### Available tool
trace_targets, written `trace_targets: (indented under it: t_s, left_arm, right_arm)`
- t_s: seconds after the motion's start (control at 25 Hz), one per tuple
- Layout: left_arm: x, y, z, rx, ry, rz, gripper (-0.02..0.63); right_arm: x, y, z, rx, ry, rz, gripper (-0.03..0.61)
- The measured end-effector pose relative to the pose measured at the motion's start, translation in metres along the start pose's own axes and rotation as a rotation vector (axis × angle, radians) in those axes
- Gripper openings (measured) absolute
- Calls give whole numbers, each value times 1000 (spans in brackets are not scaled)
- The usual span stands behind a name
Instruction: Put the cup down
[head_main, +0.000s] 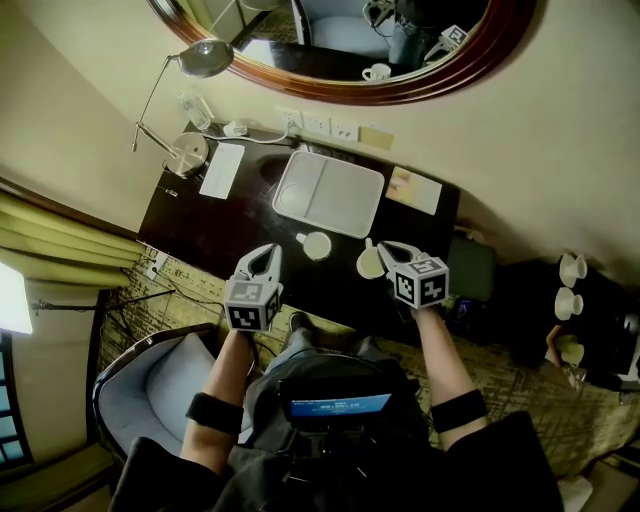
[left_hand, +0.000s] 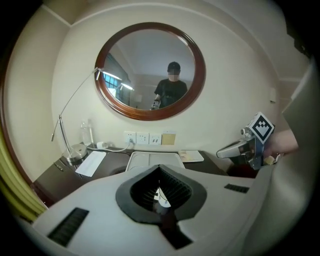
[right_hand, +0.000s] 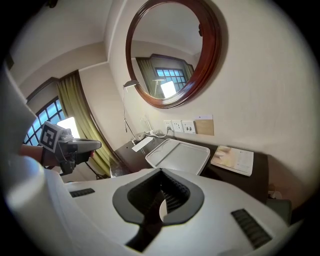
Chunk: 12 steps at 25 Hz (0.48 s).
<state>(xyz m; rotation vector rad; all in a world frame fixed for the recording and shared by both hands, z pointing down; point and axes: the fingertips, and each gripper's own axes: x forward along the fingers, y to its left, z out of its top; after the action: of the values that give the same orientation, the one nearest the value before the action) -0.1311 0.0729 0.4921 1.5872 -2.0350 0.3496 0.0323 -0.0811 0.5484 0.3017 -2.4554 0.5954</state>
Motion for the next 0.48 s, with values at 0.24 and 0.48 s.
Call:
trace_targets:
  t_s: [0.24, 0.48]
  left_arm:
    - [4, 20, -8, 6, 29, 1, 2]
    - [19, 19, -16, 43, 62, 0, 1]
  right_arm:
    - [11, 7, -7, 21, 11, -11, 3]
    - [12, -4, -16, 46, 25, -39, 3]
